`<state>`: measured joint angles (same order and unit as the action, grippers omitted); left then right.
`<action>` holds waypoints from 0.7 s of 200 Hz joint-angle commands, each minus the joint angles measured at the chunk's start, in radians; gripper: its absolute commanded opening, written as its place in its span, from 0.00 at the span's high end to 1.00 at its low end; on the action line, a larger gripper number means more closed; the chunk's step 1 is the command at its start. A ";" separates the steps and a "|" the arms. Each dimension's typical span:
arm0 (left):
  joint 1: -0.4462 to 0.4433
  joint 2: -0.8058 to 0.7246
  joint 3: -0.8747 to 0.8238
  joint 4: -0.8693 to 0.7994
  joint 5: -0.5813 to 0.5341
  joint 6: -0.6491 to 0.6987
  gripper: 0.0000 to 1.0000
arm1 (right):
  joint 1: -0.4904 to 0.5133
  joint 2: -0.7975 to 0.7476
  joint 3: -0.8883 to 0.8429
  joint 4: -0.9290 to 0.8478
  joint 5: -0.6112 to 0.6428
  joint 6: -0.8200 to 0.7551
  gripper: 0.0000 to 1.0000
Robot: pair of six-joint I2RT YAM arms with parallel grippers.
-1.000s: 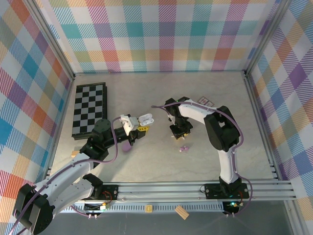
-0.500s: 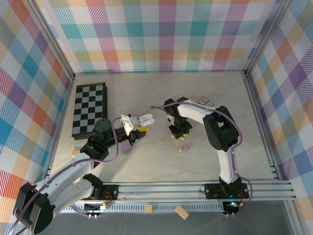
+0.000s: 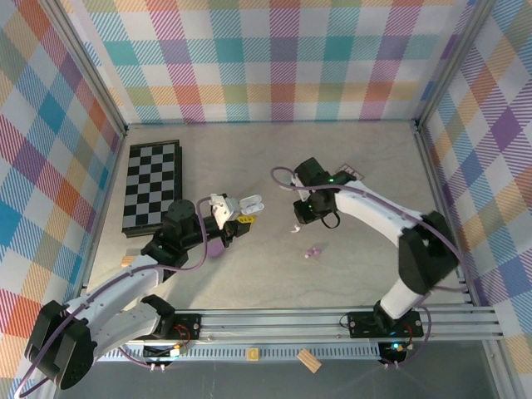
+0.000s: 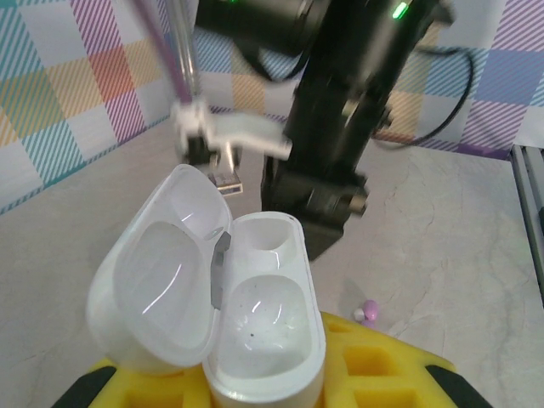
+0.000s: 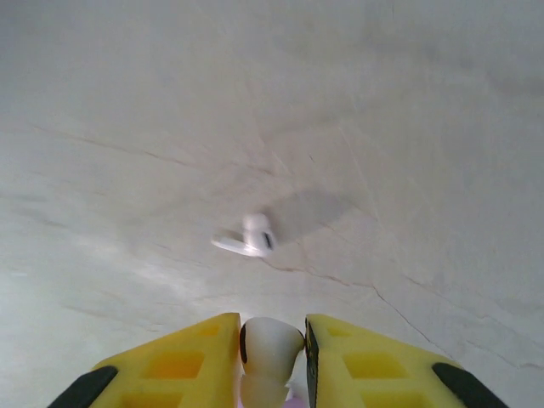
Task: Insert the wireless bluetooth earbuds into the charging case
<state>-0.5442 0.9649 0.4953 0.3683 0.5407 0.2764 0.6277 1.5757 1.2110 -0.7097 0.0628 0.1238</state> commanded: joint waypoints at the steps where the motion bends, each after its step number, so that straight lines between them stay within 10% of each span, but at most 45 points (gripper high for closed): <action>1: 0.005 0.007 0.032 0.052 0.020 -0.012 0.99 | -0.004 -0.109 -0.033 0.128 -0.134 0.025 0.73; 140: -0.087 0.178 0.120 0.113 0.013 -0.039 0.99 | 0.023 -0.380 -0.076 0.400 -0.558 0.032 0.74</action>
<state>-0.6121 1.1332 0.5659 0.4248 0.5373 0.2501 0.6292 1.2270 1.1637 -0.4145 -0.4370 0.1669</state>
